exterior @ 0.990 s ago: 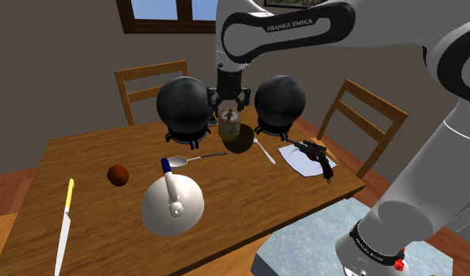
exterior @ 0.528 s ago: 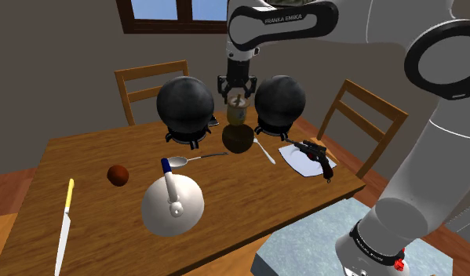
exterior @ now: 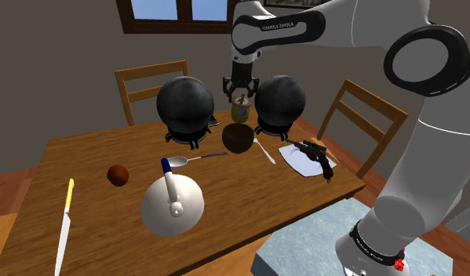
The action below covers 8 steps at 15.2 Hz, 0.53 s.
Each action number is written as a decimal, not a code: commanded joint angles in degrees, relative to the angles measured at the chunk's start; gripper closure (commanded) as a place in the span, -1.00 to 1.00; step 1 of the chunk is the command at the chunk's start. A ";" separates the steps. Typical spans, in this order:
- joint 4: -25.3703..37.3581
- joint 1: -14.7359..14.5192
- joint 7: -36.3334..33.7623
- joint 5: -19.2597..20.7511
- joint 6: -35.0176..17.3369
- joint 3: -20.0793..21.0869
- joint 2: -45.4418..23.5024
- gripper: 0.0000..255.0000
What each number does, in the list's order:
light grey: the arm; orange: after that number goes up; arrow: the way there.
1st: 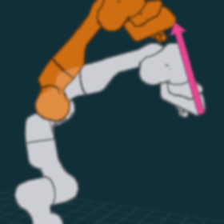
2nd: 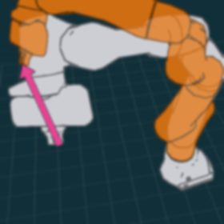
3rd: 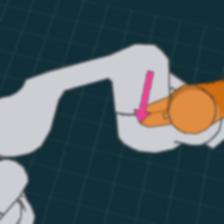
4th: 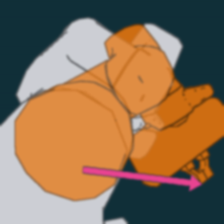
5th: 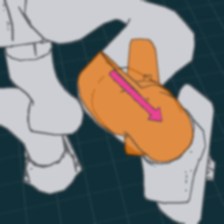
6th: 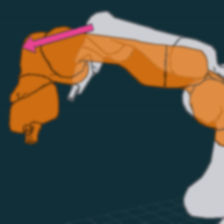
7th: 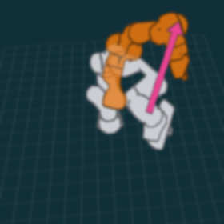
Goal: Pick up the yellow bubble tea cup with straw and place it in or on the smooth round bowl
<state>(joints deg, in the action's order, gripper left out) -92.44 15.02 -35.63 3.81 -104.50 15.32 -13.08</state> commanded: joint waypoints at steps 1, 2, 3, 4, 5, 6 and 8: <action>-1.49 0.06 0.01 0.03 -1.57 -0.03 -0.02 1.00; -2.14 0.07 -0.02 0.06 -2.31 -0.05 -0.11 1.00; -2.78 0.08 -0.05 0.10 -3.04 -0.07 -0.21 1.00; -3.40 0.08 -0.08 0.15 -3.77 -0.08 -0.32 1.00; -4.01 0.09 -0.12 0.19 -4.50 -0.10 -0.45 1.00; -4.60 0.09 -0.16 0.24 -5.22 -0.11 -0.59 1.00; -5.74 0.09 -0.24 0.36 -6.66 -0.15 -0.90 1.00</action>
<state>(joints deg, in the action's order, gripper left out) -97.69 15.07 -35.90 4.10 -110.40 15.22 -13.75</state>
